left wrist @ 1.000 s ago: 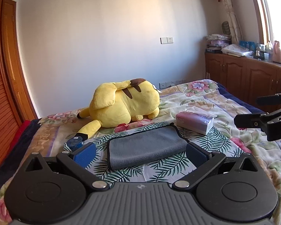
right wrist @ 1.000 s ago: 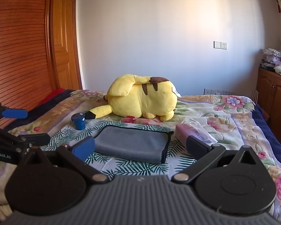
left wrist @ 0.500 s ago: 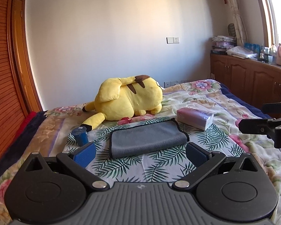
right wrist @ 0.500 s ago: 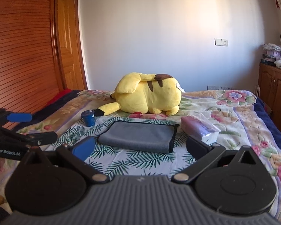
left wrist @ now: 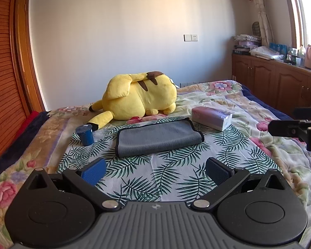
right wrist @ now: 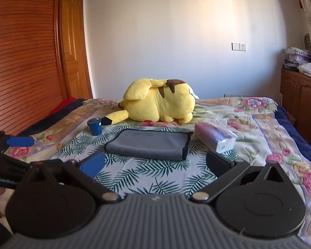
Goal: Fold towel
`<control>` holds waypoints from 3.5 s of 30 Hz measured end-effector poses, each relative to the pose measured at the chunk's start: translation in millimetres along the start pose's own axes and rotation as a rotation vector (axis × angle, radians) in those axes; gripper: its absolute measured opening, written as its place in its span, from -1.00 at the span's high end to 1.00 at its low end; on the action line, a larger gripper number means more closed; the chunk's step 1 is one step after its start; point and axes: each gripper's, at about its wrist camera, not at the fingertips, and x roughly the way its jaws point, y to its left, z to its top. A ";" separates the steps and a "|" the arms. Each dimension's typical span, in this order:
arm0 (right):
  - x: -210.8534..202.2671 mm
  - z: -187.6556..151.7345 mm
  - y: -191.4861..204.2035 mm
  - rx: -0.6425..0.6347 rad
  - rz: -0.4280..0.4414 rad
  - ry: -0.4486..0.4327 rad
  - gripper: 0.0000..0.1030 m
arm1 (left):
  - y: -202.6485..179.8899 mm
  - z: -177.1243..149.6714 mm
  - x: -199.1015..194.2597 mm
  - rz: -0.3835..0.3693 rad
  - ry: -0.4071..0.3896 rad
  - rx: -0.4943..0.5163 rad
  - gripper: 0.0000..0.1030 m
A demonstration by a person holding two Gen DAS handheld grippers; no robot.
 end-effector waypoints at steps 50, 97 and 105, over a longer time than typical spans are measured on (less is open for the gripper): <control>-23.9 -60.1 -14.6 0.047 -0.021 -0.029 -1.00 | -14.7 -38.1 -27.3 0.061 -0.018 -0.030 -1.00; -44.3 -51.5 -15.8 0.042 -0.080 -0.179 -1.00 | -23.5 -26.9 -49.6 0.095 -0.160 -0.049 -1.00; -44.4 -51.7 -16.3 0.042 -0.082 -0.179 -1.00 | -22.3 -28.1 -49.1 0.097 -0.157 -0.050 -1.00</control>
